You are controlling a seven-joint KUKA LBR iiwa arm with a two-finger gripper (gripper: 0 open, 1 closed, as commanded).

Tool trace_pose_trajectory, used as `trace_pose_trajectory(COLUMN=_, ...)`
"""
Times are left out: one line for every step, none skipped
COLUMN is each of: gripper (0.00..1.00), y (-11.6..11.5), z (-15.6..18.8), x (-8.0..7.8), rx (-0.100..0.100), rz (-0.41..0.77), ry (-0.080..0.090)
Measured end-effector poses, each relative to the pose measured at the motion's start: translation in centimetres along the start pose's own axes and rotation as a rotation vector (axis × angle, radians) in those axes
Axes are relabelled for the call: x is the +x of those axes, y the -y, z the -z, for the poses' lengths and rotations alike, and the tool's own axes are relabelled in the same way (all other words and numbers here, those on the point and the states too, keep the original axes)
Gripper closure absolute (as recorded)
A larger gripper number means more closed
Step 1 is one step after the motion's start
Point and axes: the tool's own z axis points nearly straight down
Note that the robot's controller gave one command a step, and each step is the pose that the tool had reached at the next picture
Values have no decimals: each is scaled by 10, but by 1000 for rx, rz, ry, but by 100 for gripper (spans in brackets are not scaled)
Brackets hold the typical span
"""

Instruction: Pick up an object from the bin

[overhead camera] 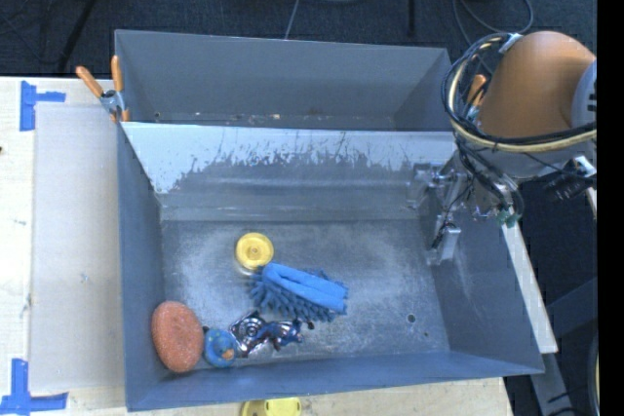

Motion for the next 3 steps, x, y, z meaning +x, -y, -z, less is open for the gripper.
trace_pose_trajectory(gripper=0, y=0, z=5, x=-1, rx=1, rz=2, ry=7)
trace_pose_trajectory(gripper=0, y=-47, z=-52, x=-10, rx=3, rz=59, ry=14)
trace_pose_trajectory(gripper=0, y=-64, z=-73, x=-6, rx=0, rz=92, ry=9)
